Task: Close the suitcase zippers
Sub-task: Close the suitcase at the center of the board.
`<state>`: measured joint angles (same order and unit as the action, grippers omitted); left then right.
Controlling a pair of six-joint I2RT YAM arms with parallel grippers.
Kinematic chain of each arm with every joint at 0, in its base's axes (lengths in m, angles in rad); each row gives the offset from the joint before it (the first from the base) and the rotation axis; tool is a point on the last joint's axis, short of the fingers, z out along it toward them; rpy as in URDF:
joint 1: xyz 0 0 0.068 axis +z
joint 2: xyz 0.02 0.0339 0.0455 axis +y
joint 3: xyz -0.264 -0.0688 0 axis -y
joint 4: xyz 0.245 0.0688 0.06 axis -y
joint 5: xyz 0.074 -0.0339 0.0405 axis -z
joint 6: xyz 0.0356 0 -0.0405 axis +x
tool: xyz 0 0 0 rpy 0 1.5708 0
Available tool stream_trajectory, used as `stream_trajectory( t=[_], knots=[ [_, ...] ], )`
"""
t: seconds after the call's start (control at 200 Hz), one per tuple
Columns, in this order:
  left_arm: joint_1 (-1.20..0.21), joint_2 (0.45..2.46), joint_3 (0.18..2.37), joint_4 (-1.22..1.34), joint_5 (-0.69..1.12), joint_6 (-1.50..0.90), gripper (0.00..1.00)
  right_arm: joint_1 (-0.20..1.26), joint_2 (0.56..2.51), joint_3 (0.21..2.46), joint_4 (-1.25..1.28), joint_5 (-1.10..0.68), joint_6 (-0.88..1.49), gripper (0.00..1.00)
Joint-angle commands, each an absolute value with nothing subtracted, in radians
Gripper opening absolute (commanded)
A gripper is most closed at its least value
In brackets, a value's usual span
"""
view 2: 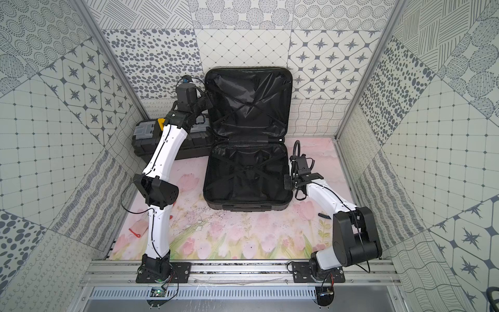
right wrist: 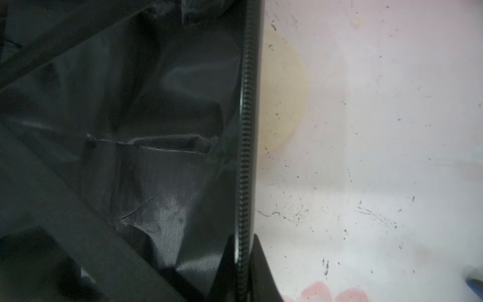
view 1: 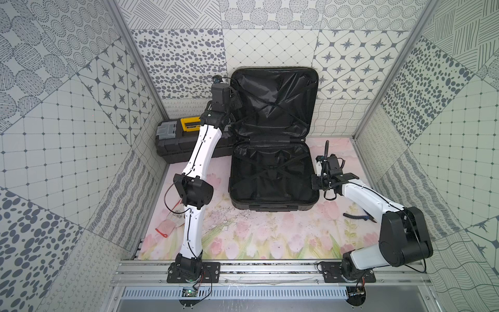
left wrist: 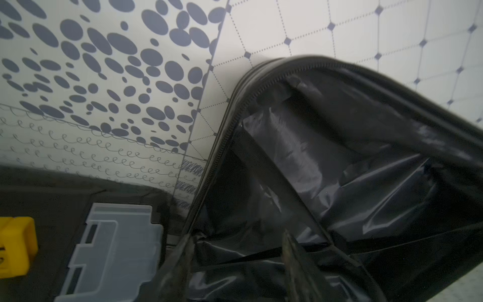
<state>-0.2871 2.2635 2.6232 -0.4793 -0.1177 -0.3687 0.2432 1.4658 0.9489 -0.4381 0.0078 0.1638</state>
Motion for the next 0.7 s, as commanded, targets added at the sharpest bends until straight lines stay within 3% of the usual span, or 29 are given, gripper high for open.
stream_trajectory(
  t=[0.0,0.395,0.625,0.695],
  knots=[
    [-0.263,2.299,2.642,-0.474,-0.052,0.047,0.54,0.236,1.451,0.934,-0.397,-0.016,0.115,0.00],
    [-0.237,2.438,2.695,-0.381,-0.007,0.064,0.48,0.213,1.421,0.919,-0.425,-0.009,0.106,0.00],
    [-0.231,2.493,2.703,-0.309,0.002,0.064,0.22,0.212,1.422,0.925,-0.435,-0.007,0.107,0.00],
    [-0.229,2.498,2.706,-0.297,0.017,0.067,0.03,0.210,1.427,0.928,-0.436,-0.001,0.109,0.00]
  ],
)
